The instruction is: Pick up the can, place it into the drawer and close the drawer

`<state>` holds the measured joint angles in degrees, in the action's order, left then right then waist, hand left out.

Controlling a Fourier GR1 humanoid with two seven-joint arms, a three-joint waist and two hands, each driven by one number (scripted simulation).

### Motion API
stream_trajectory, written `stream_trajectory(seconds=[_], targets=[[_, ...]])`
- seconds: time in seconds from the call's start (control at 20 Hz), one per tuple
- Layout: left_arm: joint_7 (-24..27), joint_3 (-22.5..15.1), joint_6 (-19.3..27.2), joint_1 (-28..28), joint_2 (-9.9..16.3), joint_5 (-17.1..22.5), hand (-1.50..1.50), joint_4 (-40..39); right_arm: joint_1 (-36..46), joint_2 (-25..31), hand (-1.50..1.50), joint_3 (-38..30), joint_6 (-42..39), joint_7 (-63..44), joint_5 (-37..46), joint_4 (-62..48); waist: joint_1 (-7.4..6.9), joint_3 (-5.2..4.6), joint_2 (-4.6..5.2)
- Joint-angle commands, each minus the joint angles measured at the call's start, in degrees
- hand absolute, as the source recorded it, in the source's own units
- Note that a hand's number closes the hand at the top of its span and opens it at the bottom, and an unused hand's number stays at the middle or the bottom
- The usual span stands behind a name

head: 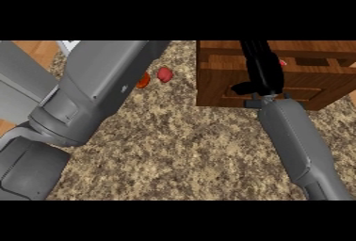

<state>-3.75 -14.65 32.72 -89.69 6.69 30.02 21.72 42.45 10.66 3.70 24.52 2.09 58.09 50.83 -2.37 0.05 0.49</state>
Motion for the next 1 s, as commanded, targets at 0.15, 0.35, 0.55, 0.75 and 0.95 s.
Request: stream_trajectory(seconds=[0.15, 0.35, 0.55, 0.75, 0.95], targets=[[-5.5, -0.5, -1.7, 1.2, 4.3, -0.9, -1.50, 4.4, 11.8, -0.8, -1.50, -4.0, 8.9, -1.2, 3.2, -14.9, -1.89, 0.00, 0.09], [-3.1, -1.2, -3.5, 7.8, 5.3, -1.4, -1.50, 8.5, 14.6, -1.6, -1.50, -5.3, 14.0, 0.7, 3.5, -21.2, -2.70, -0.01, 0.40], [-5.5, -1.5, -3.2, 9.0, 7.2, -2.0, -1.50, 11.9, 19.3, -0.3, -1.50, -6.7, 15.2, 1.5, 3.6, -25.9, -2.78, 0.00, 0.45], [-7.0, -1.6, -5.2, 10.9, 9.1, -1.8, -1.50, 15.8, 23.9, 1.4, -1.50, -8.0, 13.8, 1.8, 3.2, -29.0, -3.63, 0.00, 0.65], [-7.6, -1.5, -4.4, 13.1, 8.8, -1.5, -1.50, 18.8, 26.2, 2.7, -1.50, -10.0, 13.1, 4.8, 1.1, -30.6, -4.32, 0.04, 1.00]])
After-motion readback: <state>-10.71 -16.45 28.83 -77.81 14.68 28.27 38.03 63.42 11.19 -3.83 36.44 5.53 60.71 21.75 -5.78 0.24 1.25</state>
